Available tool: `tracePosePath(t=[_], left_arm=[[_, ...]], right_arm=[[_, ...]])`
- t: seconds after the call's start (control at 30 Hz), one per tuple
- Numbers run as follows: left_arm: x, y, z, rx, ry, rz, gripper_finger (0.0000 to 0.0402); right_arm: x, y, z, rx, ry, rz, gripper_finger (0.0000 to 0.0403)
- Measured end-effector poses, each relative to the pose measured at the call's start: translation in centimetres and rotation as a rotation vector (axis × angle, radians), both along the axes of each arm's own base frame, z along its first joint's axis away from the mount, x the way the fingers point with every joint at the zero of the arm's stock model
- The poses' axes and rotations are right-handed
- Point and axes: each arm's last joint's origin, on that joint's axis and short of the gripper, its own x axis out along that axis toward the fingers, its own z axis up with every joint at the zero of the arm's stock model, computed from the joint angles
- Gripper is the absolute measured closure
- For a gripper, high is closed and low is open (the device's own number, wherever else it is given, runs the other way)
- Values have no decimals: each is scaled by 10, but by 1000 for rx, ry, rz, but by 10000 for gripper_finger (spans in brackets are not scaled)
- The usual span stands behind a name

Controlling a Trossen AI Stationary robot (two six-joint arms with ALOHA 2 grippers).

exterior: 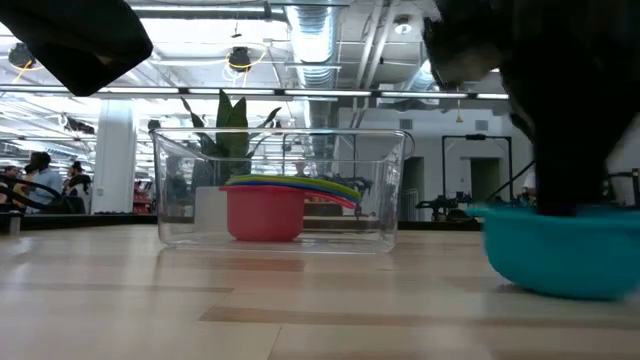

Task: Nest measuring cups in basket
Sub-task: Stack the light blue measuring cup into the green measuring cup

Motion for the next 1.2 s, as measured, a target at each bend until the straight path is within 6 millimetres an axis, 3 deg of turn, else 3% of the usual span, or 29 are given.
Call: tracePosePath(t=[0.17,0.33,0.5,0.63,0.8,0.93,1.07,1.2], left_arm=[[0,0,0,3,-2,3,401],[0,0,0,15,-3,-6,402],[0,0,0,20,-4,-10,401],[0,0,0,24,-5,-13,401],[0,0,0,25,-5,-12,402],[0,0,0,19,-4,-7,401],[0,0,0,14,-3,-2,401],[0,1,-1,11,4,5,402]], right_arm=[[2,0,54,20,-108,109,396],[-13,-6,121,-24,-287,103,398],[-31,-29,176,-143,-511,21,398],[-33,-59,206,-291,-660,-43,398],[-15,-104,225,-434,-743,-38,398],[4,-144,234,-438,-798,39,398],[19,-182,228,-391,-783,94,398],[34,-206,216,-324,-726,148,398]])
